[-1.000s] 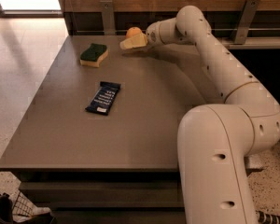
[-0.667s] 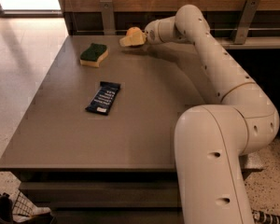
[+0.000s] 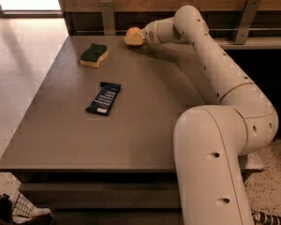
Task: Pick orange
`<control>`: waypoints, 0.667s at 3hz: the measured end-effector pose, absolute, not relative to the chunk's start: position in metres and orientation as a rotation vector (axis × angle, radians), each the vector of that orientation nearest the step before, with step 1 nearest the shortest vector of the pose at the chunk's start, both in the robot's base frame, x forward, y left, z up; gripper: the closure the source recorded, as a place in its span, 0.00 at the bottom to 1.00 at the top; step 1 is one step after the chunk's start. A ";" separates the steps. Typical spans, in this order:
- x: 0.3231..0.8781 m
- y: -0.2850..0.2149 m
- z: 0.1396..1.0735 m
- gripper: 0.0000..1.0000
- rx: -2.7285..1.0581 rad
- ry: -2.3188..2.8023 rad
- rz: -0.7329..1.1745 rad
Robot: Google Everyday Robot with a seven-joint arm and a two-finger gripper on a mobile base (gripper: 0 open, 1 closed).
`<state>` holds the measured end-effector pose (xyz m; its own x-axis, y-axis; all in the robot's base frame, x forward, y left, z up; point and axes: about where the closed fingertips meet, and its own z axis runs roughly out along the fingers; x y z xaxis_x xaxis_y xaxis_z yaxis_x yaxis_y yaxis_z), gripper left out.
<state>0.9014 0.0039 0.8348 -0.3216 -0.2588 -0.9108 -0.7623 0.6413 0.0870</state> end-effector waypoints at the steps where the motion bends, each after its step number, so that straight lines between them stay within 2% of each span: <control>1: 0.901 0.008 0.832 0.87 -0.814 1.880 0.647; 2: 0.901 0.011 0.830 1.00 -0.817 1.881 0.651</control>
Offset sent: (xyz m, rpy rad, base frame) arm 0.0000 0.0032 -0.0023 0.0000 0.0030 0.0038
